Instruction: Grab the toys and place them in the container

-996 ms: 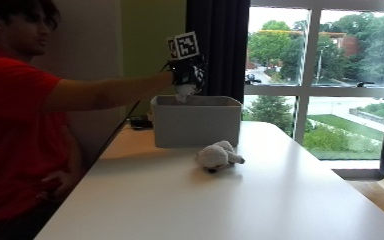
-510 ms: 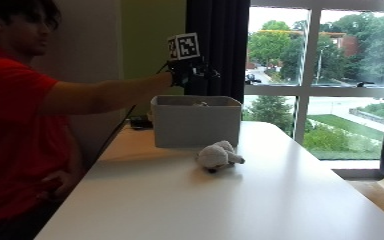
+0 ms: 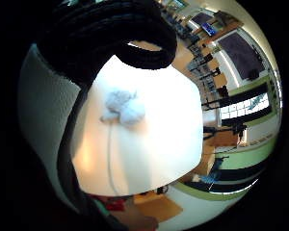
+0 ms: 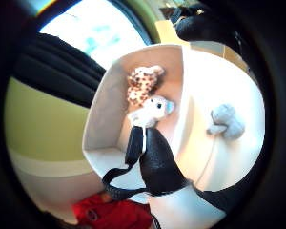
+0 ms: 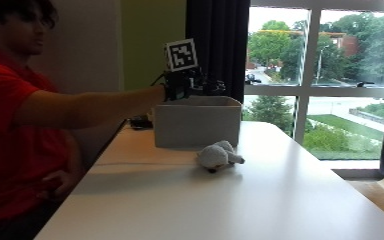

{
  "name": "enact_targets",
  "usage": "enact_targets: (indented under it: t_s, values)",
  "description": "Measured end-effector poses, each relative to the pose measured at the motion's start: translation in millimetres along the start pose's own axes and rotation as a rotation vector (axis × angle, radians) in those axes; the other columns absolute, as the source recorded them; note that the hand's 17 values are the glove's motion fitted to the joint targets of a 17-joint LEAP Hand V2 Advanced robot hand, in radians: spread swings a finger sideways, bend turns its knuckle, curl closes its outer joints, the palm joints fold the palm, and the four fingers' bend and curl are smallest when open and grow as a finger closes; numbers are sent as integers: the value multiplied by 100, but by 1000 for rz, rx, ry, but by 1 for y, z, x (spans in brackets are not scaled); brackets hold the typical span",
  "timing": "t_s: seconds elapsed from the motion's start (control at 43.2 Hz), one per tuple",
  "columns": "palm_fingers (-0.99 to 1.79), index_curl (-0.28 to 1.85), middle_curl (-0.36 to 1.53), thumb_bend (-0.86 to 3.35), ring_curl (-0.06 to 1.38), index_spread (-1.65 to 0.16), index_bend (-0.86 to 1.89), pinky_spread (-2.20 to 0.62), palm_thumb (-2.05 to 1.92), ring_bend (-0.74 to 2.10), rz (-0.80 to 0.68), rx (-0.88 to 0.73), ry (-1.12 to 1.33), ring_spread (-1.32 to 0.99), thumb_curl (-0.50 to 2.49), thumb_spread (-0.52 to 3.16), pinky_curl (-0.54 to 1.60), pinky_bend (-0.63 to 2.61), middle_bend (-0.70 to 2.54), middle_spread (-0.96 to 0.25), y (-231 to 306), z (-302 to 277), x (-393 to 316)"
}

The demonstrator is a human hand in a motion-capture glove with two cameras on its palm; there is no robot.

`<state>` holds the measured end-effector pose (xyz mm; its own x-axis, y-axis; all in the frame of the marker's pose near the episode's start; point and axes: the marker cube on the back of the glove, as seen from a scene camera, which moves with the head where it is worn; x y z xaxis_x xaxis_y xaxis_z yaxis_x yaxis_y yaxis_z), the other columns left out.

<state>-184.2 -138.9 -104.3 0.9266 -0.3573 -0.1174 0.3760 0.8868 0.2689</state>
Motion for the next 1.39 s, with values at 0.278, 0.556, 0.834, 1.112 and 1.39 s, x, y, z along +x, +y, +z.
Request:
enact_targets:
  t_s: [0.278, 0.556, 0.834, 1.112, 1.39]
  values:
    - [4, 63, 44, -4, 25, -49, 24, 9, -4, 45, 153, -46, 32, -10, 46, 118, 30, 76, 18, -14, 18, 29, 60]
    - [4, 60, 41, -4, 25, -48, 25, 9, -4, 42, 220, -115, 83, -11, 40, 118, 30, 73, 18, -14, 15, 69, 99]
    - [2, 56, 39, -4, 25, -46, 22, 9, -4, 40, 282, -196, 31, -10, 36, 116, 31, 72, 18, -13, 0, 122, 110]
    - [-2, 52, 36, -3, 25, -45, 18, 9, -2, 38, 287, -226, 8, -9, 34, 116, 32, 77, 16, -11, -10, 154, 110]
    - [-1, 48, 34, -1, 25, -44, 17, 10, 2, 36, 294, -264, 62, -8, 34, 115, 35, 87, 16, -11, -14, 165, 123]
